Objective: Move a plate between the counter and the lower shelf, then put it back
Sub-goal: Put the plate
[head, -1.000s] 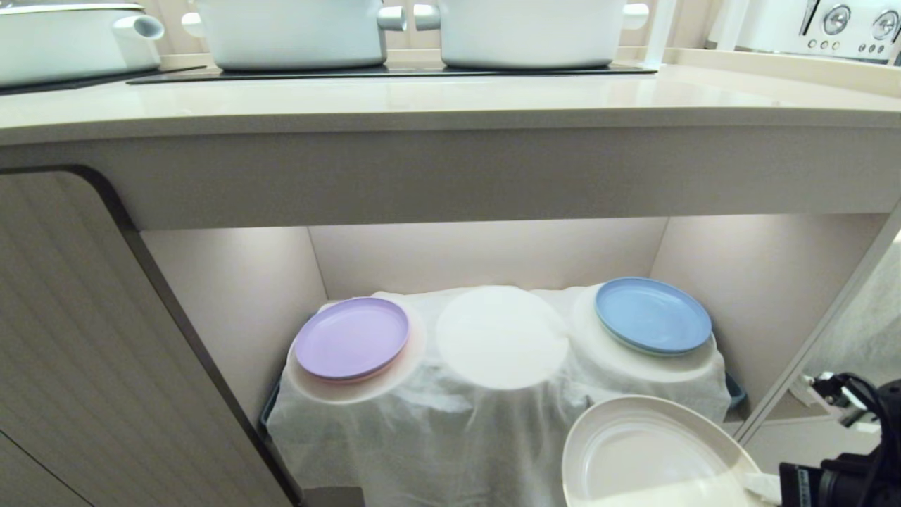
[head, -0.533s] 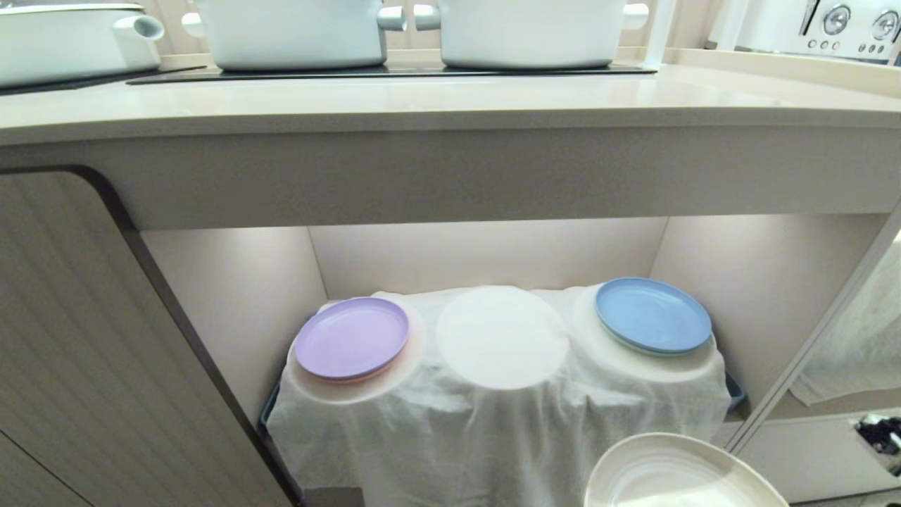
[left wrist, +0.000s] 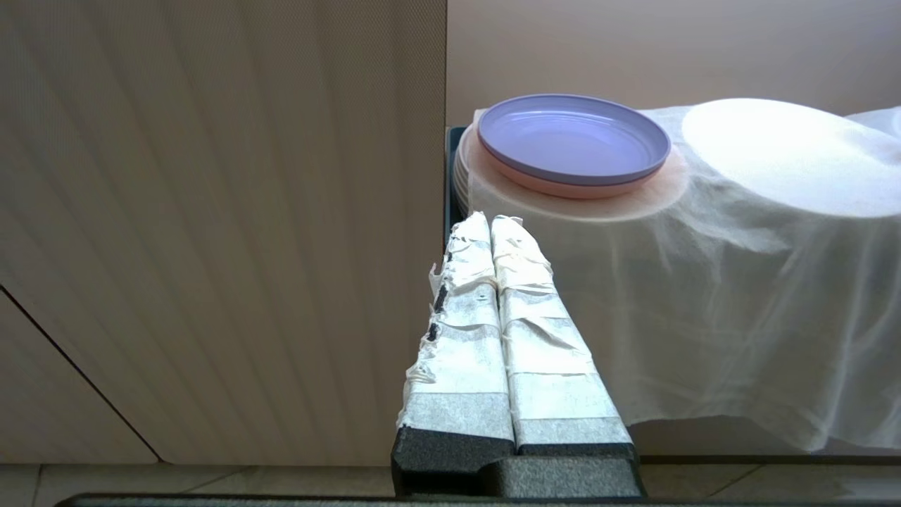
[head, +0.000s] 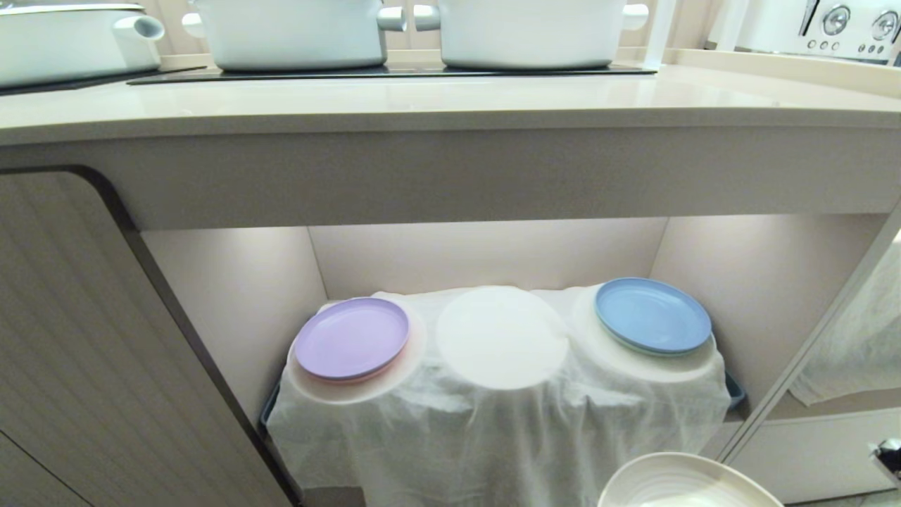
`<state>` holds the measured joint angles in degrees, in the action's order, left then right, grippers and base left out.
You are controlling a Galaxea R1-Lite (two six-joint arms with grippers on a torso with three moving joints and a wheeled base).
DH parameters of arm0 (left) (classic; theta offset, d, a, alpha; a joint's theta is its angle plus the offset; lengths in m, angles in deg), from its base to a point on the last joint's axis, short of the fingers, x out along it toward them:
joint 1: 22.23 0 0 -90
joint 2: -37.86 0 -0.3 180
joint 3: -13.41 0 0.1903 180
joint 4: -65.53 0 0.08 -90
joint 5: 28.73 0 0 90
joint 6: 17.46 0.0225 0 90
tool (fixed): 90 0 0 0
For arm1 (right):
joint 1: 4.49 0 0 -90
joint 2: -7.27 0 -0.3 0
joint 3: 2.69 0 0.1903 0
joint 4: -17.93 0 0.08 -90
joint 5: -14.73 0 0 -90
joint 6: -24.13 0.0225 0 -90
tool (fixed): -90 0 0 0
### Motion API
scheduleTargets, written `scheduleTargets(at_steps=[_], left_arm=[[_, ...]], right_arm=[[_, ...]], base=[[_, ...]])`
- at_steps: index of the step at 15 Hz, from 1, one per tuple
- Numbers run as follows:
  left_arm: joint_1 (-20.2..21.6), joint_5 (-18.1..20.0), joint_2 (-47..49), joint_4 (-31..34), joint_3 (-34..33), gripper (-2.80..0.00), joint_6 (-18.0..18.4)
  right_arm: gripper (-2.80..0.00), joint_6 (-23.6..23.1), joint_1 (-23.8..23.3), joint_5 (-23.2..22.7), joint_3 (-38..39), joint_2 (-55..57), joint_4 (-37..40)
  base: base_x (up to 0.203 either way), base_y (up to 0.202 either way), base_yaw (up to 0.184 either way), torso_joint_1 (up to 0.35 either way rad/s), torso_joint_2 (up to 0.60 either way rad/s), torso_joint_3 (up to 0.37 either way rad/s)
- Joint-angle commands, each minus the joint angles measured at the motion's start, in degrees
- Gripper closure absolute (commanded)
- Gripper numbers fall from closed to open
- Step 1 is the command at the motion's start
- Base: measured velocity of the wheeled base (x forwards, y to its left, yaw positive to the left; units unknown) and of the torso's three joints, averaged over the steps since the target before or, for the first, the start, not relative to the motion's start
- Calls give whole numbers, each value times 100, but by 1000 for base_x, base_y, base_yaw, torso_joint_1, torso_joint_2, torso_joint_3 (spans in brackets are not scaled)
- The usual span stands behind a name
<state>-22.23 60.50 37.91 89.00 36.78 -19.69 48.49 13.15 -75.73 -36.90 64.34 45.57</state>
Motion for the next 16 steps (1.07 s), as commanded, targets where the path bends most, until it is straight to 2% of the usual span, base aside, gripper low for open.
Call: scheduleTargets(at_steps=[1,10,13,16], left_arm=[[0,-2,4,-1,0,0,-5],[0,-2,4,-1,0,0,-5],[0,-2,4,-1,0,0,-5],[0,-2,4,-1,0,0,-5]], right_arm=[[0,25,3,-6,21,-12,6],[0,103,3,-33,21,93,-286],[0,385,11,-33,13,93,-295],[0,412,11,-33,21,102,-295]], base=[[0,0,0,0,0,0],[0,0,0,0,0,0],[0,0,0,0,0,0],[0,0,0,0,0,0]])
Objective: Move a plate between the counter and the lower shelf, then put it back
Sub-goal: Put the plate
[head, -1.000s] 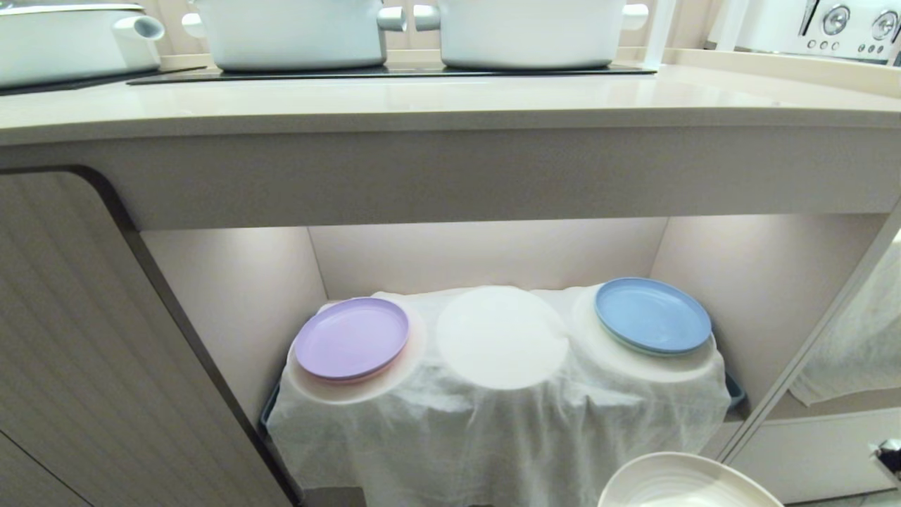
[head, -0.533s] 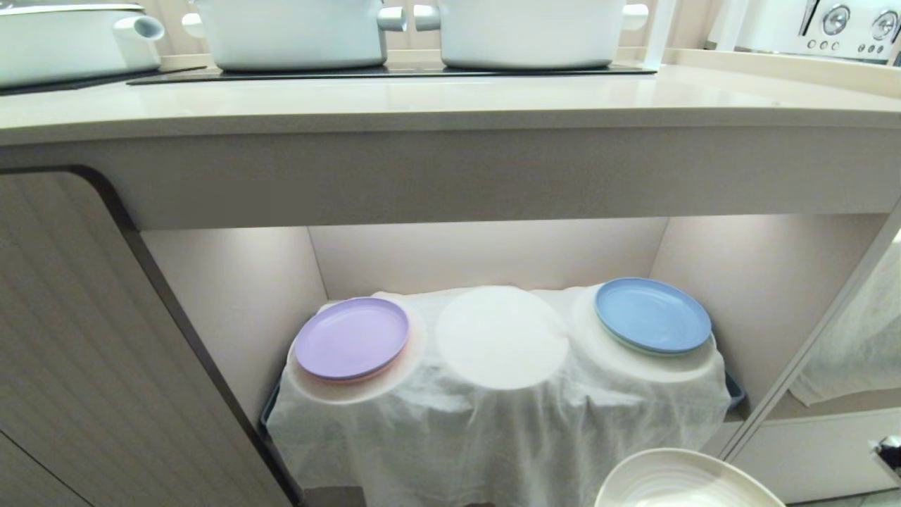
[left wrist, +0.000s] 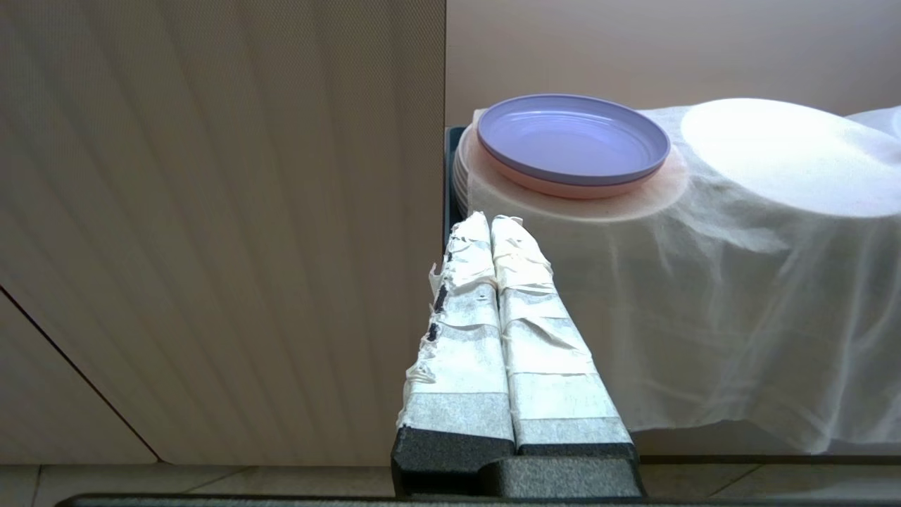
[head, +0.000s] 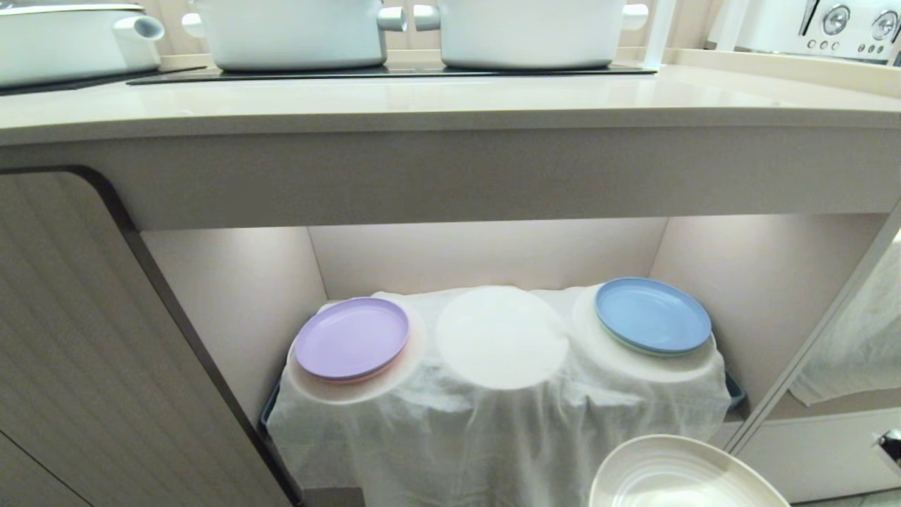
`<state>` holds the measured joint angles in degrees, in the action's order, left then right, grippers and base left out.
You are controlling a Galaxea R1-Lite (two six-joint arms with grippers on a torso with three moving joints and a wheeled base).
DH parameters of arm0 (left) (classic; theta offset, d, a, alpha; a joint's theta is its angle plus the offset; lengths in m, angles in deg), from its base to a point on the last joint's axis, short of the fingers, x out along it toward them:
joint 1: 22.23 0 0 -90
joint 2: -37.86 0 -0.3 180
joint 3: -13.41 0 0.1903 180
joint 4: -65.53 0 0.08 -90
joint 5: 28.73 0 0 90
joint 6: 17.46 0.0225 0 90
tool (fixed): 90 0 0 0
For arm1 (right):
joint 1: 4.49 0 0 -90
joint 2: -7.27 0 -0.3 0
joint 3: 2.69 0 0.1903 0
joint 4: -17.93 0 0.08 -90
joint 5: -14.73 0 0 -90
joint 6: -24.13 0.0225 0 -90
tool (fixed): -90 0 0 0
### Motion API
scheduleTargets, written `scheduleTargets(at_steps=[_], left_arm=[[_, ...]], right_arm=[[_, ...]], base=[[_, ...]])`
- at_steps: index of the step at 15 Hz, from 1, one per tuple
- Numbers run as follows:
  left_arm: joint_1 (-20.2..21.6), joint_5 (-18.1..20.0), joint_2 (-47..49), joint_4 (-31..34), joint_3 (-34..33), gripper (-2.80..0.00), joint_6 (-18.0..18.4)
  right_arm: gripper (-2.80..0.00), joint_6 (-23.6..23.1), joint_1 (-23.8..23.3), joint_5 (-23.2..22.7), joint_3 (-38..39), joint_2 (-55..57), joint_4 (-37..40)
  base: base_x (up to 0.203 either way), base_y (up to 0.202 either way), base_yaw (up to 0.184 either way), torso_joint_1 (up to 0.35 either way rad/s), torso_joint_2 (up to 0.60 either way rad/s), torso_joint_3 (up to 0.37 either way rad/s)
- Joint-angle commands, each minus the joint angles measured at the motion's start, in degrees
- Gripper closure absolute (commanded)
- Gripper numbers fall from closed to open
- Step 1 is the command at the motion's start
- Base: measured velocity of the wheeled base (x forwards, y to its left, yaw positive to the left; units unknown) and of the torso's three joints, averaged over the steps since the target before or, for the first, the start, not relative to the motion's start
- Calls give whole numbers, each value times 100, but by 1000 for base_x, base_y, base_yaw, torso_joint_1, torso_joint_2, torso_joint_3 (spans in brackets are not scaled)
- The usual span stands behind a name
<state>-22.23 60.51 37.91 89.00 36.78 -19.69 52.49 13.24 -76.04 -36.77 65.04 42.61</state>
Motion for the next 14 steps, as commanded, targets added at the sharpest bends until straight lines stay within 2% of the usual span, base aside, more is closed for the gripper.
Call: scheduleTargets(at_steps=[1,4,12,14], left_arm=[[4,-3,4,-1,0,0,-5],[0,-3,4,-1,0,0,-5],[8,-3,4,-1,0,0,-5],[0,-3,4,-1,0,0,-5]], right_arm=[[0,21,3,-2,34,32,-10],[0,144,3,-2,43,54,-123],[0,126,56,6,70,41,-132],[0,126,56,6,78,41,-132]], base=[[0,0,0,0,0,0],[0,0,0,0,0,0],[0,0,0,0,0,0],[0,0,0,58,-229,-183]])
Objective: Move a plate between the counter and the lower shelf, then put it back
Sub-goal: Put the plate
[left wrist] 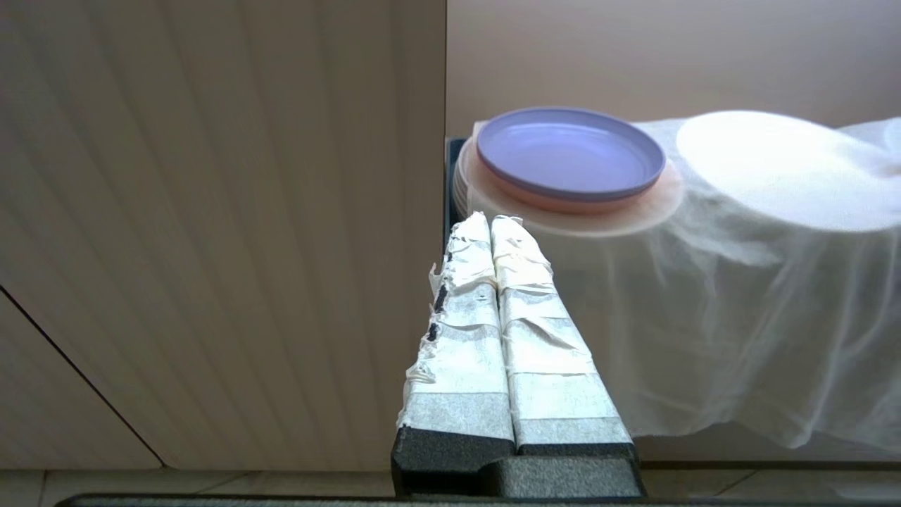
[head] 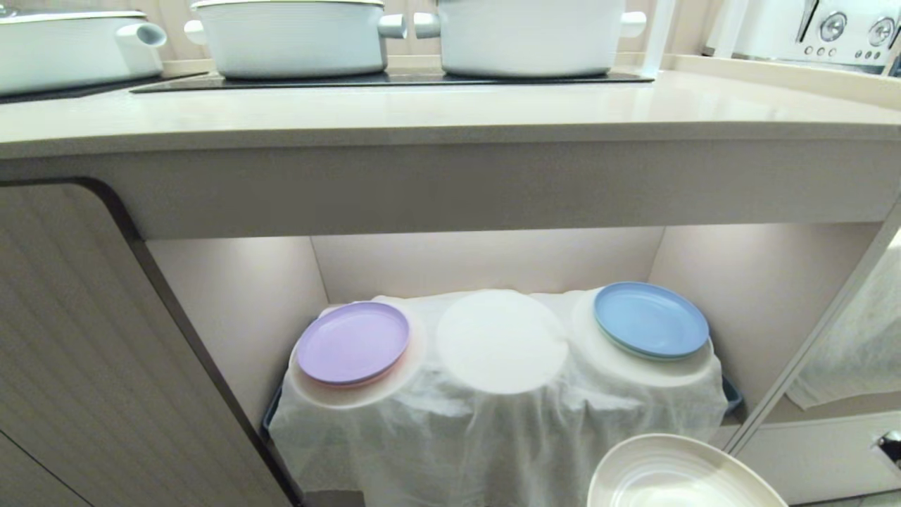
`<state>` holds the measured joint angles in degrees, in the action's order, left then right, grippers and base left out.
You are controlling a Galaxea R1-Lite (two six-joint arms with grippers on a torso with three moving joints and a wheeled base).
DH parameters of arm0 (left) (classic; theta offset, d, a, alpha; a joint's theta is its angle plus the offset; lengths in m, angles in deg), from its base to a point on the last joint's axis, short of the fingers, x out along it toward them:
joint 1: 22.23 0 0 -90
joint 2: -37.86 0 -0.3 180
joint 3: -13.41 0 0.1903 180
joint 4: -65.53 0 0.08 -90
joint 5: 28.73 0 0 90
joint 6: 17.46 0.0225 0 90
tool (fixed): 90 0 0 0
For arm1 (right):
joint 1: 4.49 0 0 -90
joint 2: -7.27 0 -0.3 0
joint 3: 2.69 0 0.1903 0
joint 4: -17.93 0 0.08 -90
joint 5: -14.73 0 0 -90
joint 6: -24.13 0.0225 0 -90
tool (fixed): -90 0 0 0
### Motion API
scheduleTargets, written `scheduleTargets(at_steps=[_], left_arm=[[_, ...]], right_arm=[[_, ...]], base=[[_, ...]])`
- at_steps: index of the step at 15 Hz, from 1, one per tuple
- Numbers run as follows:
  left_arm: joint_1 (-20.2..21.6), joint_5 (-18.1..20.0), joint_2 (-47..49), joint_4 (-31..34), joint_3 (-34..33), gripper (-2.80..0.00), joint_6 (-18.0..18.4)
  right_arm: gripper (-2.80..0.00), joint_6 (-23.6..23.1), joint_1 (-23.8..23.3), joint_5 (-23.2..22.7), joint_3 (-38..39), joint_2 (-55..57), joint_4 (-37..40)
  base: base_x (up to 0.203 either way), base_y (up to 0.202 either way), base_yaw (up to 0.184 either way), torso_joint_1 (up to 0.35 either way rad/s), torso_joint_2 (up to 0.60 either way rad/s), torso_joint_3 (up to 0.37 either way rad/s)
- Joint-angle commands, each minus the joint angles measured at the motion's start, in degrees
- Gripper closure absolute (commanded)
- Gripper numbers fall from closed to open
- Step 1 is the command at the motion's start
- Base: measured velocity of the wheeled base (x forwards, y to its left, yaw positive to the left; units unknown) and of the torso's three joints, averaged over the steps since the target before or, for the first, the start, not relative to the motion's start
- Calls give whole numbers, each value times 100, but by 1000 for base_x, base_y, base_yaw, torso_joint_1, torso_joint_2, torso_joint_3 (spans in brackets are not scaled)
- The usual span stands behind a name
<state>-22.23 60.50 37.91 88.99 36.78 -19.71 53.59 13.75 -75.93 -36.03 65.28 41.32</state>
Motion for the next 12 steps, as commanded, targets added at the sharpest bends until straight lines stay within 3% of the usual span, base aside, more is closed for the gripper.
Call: scheduleTargets(at_steps=[1,12], left_arm=[[0,-2,4,0,0,0,-3],[0,-2,4,0,0,0,-3]], right_arm=[[0,15,13,-4,13,17,-2],[0,4,66,-25,13,8,-11]], base=[[0,0,0,37,-271,-259],[0,0,0,165,-457,-290]])
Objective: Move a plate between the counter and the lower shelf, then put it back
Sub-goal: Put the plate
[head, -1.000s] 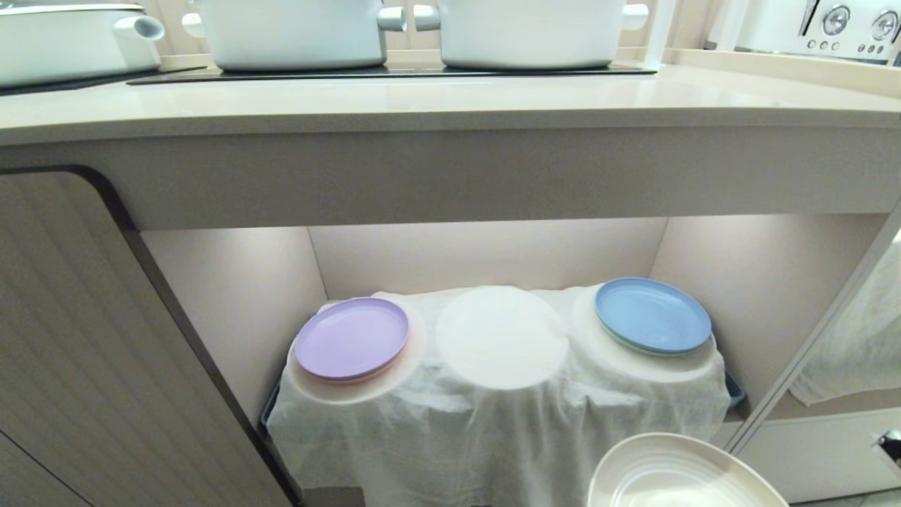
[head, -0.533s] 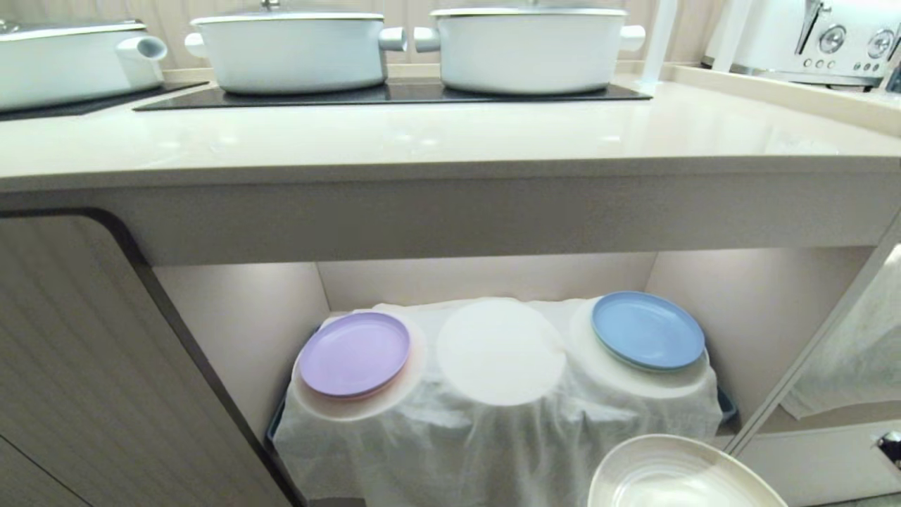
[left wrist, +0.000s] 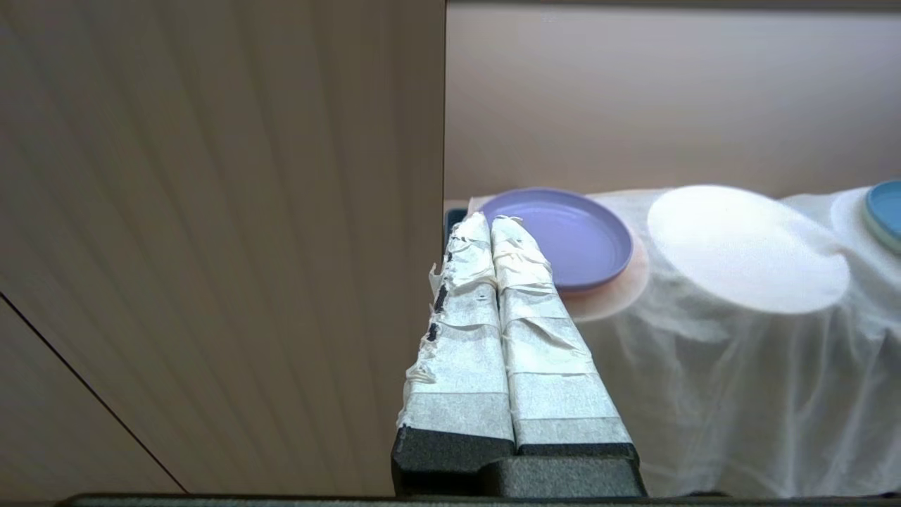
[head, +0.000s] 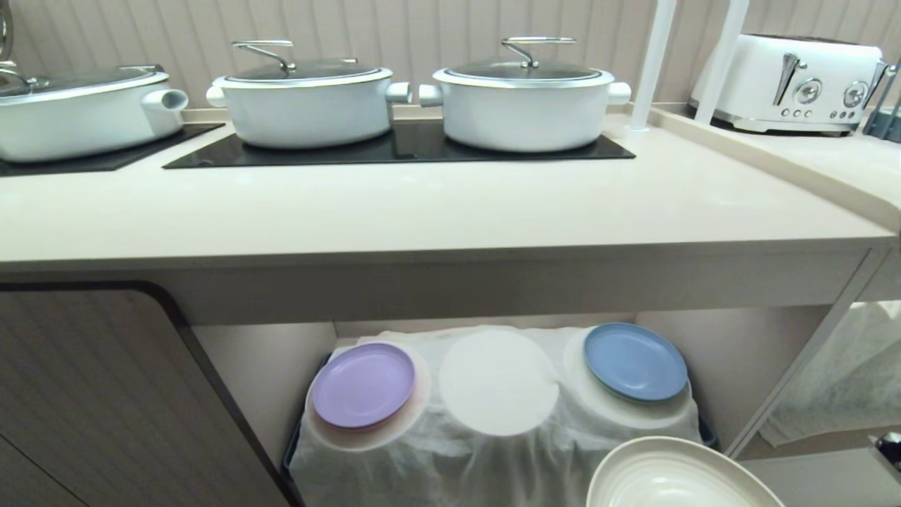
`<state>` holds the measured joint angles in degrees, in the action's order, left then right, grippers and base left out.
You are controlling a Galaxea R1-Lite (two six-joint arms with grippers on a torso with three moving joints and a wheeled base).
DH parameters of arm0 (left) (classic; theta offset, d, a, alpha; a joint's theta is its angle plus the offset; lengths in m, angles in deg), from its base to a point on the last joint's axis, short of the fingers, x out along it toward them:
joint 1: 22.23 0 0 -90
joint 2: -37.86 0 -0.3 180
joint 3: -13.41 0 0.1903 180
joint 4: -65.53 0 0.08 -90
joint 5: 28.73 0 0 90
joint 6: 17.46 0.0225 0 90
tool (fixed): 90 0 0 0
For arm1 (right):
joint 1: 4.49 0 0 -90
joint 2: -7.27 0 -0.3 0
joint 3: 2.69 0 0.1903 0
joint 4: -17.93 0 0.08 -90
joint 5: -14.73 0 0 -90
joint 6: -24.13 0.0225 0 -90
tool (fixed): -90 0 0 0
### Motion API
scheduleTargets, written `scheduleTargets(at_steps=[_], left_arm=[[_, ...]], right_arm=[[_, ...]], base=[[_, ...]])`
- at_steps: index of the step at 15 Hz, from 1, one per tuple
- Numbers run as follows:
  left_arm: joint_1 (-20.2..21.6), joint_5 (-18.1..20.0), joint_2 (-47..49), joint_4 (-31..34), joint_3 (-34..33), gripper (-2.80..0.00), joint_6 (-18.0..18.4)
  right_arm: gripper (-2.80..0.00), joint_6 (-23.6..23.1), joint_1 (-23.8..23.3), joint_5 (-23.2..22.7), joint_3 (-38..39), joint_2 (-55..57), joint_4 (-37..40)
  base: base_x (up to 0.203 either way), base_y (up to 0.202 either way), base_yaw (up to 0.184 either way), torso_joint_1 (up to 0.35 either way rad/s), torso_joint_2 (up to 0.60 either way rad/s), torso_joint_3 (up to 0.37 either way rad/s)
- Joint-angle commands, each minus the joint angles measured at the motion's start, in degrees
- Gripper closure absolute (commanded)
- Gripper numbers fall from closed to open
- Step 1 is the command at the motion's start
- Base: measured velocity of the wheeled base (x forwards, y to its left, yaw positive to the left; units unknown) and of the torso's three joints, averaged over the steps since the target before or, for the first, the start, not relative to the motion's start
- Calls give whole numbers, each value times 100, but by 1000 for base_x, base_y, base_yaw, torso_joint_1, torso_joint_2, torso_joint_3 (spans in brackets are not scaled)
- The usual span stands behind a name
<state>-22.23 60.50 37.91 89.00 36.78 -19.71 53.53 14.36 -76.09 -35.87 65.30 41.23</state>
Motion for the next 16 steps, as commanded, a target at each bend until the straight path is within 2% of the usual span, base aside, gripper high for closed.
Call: scheduleTargets(at_steps=[1,16], left_arm=[[0,-2,4,-1,0,0,-3],[8,-2,4,-1,0,0,-3]], right_arm=[[0,-10,4,-81,-3,6,-9],[0,4,180,-215,6,181,-204]], base=[[0,0,0,203,-485,-285],[0,0,0,237,-526,-286]])
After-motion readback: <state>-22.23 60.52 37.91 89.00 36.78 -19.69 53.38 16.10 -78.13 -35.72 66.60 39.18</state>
